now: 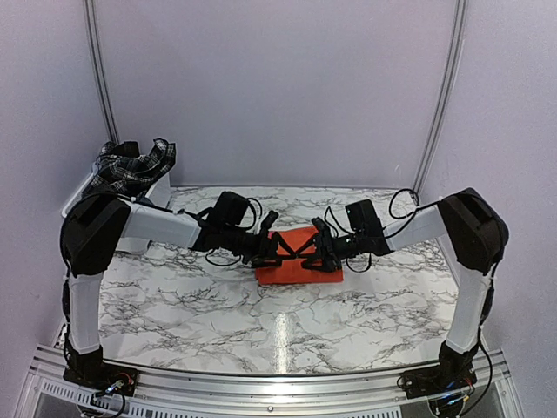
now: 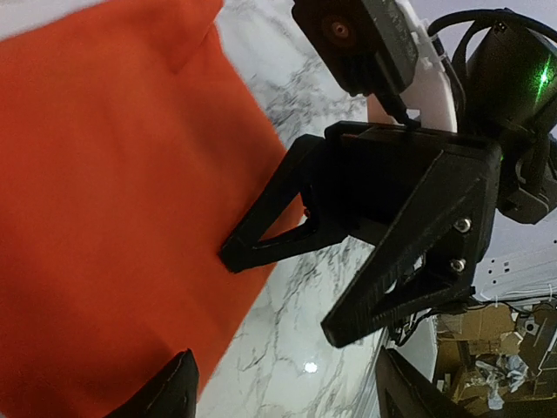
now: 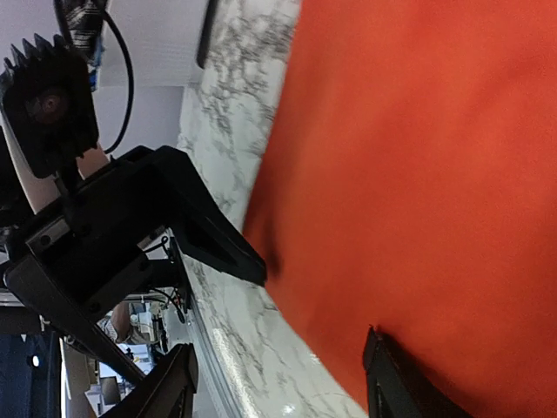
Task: Fold and stack the mixed laundry pile
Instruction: Smooth out the square-folded T-shirt at the center of the board.
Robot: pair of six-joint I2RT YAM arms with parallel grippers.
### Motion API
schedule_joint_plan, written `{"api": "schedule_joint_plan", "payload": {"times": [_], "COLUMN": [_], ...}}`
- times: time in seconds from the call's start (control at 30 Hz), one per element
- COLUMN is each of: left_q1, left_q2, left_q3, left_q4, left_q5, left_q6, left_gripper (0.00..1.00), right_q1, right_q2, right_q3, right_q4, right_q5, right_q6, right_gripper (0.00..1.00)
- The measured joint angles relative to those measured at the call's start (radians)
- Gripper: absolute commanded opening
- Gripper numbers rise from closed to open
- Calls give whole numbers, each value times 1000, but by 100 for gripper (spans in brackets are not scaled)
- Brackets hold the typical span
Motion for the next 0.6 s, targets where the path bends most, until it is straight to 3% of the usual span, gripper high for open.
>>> {"api": "schedule_joint_plan", "payload": {"times": [0.17,0.37,0.6], "left_q1": [18,5,-18], "left_q2": [97,10,-161], "left_q3": [-94,-247,-422], "left_q4": [108,204,140], "left_q5": [27,7,-43], "left_q6": [-47,-65,-59], "left_gripper": [68,66,66], "right_q1": [-21,-1,51], "right_q2": [96,47,-166], "right_q3": [-83,-199,-276], "right_q4": [93,217,42], "right_q5": [-42,-48,-27], "right_q6": [14,35,16], "right_gripper": [59,59,58]}}
